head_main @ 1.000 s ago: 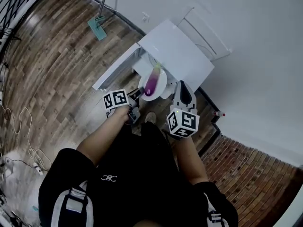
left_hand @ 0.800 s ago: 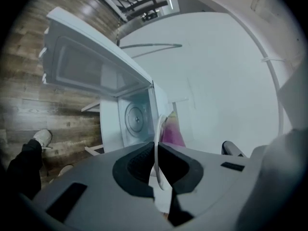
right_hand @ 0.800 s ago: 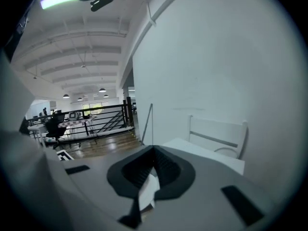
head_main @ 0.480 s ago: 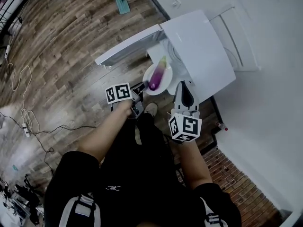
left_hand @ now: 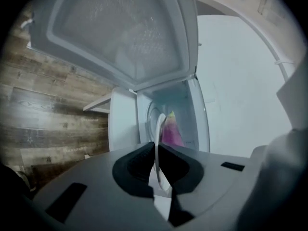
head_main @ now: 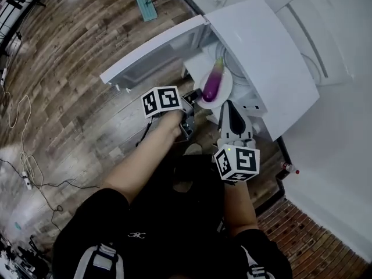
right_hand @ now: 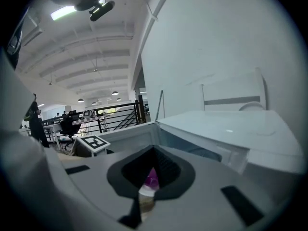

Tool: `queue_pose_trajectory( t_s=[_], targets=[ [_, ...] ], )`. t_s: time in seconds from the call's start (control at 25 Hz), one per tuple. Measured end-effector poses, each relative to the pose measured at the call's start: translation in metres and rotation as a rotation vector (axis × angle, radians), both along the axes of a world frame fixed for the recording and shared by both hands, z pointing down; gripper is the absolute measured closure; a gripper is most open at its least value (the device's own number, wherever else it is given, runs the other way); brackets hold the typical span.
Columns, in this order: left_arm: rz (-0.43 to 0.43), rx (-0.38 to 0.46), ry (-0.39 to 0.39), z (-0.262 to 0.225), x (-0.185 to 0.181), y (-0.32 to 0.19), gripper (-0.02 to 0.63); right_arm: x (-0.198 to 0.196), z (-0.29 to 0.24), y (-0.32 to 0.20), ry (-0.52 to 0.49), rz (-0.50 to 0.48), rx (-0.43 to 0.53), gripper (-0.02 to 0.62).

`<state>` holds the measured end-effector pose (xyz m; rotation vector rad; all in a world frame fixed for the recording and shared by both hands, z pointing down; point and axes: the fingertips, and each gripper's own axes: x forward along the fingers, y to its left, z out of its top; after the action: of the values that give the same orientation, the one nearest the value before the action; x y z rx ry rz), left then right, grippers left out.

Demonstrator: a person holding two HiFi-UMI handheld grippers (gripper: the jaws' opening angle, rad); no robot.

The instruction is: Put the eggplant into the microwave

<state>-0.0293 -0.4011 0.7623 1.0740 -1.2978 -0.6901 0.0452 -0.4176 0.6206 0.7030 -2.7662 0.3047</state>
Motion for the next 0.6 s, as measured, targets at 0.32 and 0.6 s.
queue_pose_trajectory(
  t_s=[0.32, 0.6],
  targets=[
    [0.075, 0.117, 0.002, 0.049, -0.004, -0.043, 0.588, 0.004, 0.084, 0.007, -0.048, 0.0, 0.061, 0.583],
    [0.117, 0.172, -0.023, 0.055, -0.003, -0.074, 0.586, 0.027, 0.115, 0.028, -0.055, 0.036, 0.11, 0.583]
  ],
)
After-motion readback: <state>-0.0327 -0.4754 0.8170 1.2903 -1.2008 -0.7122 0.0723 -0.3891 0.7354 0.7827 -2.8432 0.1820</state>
